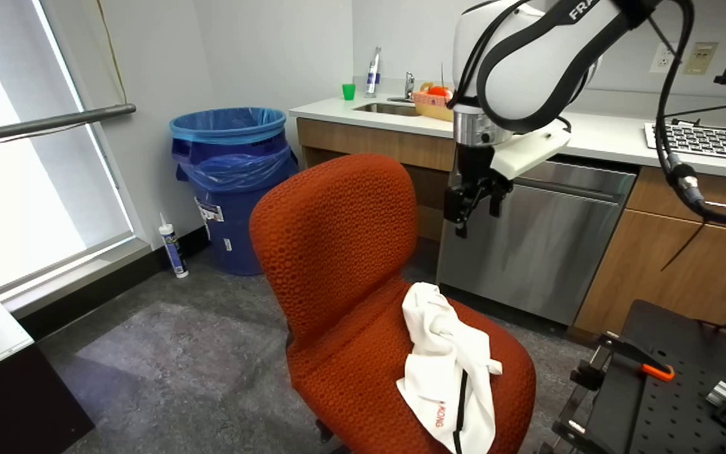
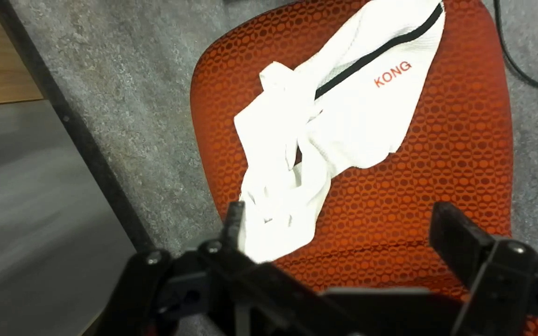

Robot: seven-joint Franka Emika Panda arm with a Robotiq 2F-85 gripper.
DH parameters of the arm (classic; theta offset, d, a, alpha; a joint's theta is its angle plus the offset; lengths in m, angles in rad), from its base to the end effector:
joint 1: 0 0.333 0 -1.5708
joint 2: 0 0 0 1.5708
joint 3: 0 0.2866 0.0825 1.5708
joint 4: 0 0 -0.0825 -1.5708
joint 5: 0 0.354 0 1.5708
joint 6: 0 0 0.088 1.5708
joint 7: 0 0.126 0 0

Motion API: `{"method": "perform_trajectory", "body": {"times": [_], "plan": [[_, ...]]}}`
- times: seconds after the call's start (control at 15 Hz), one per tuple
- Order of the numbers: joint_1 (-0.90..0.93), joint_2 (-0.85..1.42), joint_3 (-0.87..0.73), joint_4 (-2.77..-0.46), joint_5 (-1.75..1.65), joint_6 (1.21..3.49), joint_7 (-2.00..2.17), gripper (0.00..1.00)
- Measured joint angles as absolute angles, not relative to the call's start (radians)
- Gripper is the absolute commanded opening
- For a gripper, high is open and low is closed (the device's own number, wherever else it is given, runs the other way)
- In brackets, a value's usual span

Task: Pick the white scarf on the seat and put it on the back of the chair

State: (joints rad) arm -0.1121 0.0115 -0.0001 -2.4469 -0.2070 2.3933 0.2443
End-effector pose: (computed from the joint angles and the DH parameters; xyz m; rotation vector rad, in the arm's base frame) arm 0.4499 -0.0551 0.2650 2.9858 -0.2995 -0.0837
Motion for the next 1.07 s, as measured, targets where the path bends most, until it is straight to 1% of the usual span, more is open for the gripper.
{"method": "perform_trajectory", "body": {"times": [0.27, 0.53, 1.07], "plan": [[-0.105, 0.155, -0.017, -2.386, -0.212, 2.497, 0.261, 1.00], [-0.066, 0.321, -0.074, -2.298, -0.253, 2.575, 0.323, 1.00], [0.054, 0.652, -0.193, -2.071, -0.261, 2.581, 0.393, 1.00]]}}
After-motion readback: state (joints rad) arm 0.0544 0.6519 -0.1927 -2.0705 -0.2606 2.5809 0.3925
